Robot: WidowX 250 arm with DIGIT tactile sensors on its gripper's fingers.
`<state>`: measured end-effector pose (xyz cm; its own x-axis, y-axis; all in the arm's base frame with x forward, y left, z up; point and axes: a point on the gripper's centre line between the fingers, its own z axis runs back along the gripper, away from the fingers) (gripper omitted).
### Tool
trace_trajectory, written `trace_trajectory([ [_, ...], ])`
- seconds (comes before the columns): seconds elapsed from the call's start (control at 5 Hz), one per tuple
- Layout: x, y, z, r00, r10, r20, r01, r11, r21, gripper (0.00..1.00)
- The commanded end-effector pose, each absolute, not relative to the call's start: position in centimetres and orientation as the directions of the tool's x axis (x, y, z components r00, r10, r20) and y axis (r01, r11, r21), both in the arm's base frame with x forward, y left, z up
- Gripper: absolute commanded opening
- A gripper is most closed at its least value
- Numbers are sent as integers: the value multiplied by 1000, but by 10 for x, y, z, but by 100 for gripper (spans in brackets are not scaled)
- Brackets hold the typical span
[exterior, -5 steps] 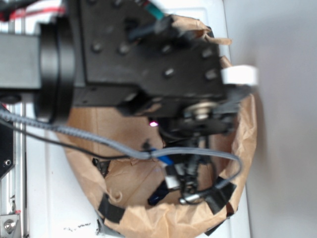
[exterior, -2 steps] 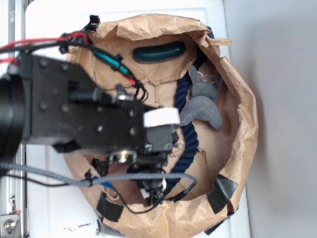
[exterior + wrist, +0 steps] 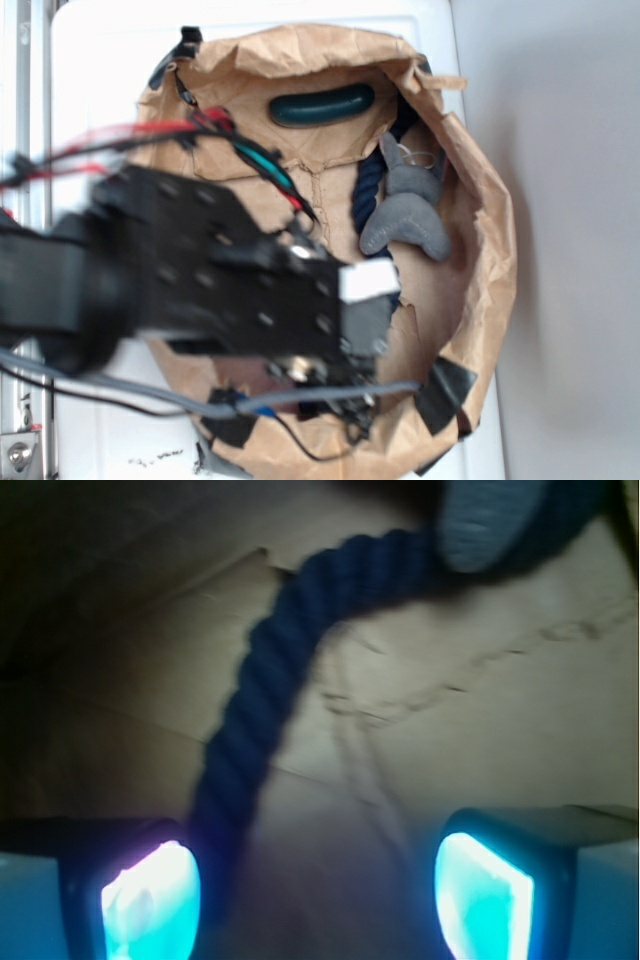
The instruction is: Grab the blue rope.
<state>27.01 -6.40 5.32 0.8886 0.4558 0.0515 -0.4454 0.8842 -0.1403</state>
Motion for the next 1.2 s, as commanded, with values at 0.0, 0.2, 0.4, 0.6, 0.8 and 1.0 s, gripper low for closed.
trace_trajectory([
  [0.0,287,-94,43,869,482,114,-464,873,-152,100],
  [0.2,283,-99,25,875,460,148,-447,887,-114,100],
  [0.4,285,-94,13,876,456,161,-443,890,-108,18],
  [0.6,288,-85,20,875,461,149,-445,886,-133,0],
  [0.8,296,-76,31,874,473,112,-454,877,-157,0],
  [1.0,312,-57,64,873,487,37,-473,861,-186,0],
])
